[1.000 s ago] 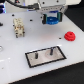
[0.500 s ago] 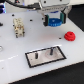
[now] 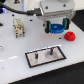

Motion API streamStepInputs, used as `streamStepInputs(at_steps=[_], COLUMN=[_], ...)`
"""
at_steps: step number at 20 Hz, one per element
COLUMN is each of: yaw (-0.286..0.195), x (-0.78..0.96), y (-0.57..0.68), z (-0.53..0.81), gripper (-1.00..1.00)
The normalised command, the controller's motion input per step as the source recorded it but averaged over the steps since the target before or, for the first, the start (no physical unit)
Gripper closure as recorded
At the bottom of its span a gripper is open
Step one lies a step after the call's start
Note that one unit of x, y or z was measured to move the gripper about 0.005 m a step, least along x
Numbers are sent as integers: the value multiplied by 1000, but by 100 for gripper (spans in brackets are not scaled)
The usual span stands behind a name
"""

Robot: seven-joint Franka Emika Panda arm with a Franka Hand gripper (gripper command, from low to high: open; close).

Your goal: Insert the blue gear onto the right peg, followed by the red gear

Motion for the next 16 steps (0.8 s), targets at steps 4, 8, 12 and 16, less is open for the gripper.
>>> streamStepInputs(at_steps=[4, 8, 12, 16], yaw=[0, 0, 0, 0], x=[806, 792, 683, 369], y=[-213, -192, -132, -122], z=[149, 22, 3, -37], gripper=[100, 100, 100, 100])
